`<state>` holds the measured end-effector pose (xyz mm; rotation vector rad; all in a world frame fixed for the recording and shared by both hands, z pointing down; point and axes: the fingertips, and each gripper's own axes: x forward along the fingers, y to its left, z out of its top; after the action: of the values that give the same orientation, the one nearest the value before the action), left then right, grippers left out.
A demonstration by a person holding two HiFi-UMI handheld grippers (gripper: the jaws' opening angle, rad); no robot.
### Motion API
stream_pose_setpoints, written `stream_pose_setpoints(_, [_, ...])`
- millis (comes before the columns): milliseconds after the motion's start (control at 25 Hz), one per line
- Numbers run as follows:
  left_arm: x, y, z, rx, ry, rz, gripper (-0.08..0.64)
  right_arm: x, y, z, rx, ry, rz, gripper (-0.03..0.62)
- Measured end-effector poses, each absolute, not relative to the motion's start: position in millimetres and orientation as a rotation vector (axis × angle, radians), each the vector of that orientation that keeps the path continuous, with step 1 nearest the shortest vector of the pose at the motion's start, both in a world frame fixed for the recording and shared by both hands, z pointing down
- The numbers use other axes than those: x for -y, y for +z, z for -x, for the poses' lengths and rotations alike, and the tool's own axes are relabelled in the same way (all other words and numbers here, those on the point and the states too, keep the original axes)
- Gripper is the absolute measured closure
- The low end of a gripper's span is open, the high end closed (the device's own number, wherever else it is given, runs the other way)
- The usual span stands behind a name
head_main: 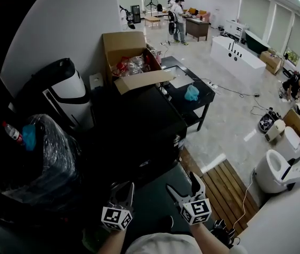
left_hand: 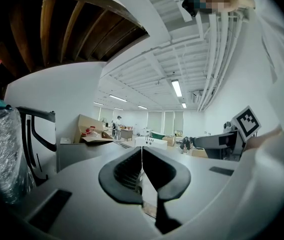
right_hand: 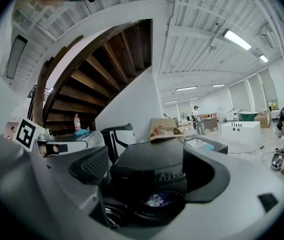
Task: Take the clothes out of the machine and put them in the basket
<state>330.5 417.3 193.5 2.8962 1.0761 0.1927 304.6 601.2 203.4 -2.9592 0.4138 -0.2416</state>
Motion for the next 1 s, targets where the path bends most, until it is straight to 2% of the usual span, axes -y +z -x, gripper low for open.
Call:
stream_pose_setpoints(600, [-381.8, 238.0, -329.2, -1.084, 0.263, -2.898, 0.538, -568.6, 241.5, -313.5, -0.404, -0.289, 2.958, 0.124])
stream_pose_setpoints(1000, [-364.9, 268.2, -342.3, -1.075, 0.168, -2.925, 0.538, -569.4, 288.3, -321.6, -0.299, -0.272, 2.956, 0.124])
